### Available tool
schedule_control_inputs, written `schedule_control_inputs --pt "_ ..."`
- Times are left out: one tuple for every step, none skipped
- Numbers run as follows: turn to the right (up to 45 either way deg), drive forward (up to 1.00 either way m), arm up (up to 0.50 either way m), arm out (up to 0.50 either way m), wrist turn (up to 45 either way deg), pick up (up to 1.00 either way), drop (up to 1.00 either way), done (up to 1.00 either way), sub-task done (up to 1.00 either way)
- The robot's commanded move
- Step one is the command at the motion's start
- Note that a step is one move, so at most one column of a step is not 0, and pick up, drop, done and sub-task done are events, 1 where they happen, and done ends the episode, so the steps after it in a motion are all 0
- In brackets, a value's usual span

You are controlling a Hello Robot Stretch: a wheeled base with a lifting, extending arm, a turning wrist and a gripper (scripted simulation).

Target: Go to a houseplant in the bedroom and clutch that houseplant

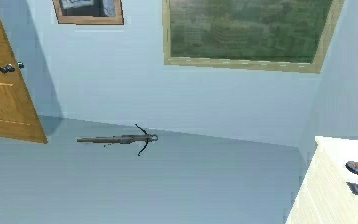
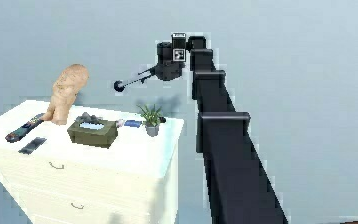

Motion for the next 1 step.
schedule_control_inputs --pt "0.0 0.0 0.0 0.0 24.0 0.0 0.0 0.0 0.0"
